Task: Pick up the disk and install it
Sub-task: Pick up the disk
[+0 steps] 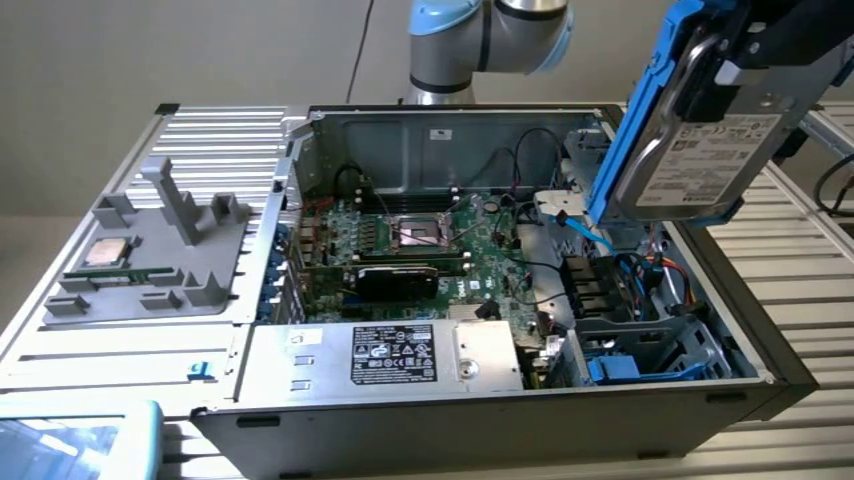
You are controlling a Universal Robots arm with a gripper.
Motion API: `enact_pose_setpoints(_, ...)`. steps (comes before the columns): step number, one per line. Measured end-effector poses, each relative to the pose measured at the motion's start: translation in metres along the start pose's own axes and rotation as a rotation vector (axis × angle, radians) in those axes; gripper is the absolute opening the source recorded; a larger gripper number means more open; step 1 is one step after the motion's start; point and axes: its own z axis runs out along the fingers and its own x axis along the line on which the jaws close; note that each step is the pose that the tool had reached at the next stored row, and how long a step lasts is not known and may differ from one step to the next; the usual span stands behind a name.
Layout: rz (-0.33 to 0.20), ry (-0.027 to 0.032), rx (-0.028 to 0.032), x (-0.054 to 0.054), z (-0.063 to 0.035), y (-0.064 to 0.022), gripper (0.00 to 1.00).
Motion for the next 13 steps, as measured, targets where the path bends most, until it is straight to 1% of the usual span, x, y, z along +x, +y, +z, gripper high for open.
enact_pose_setpoints(7, 0.000, -0.0001, -0.0001, 0.018, -0.0003, -0.0046, 0.37)
enact_pose_setpoints(13, 0.001, -0.0006, -0.0001, 0.033, 0.0020, -0.0067, 0.37)
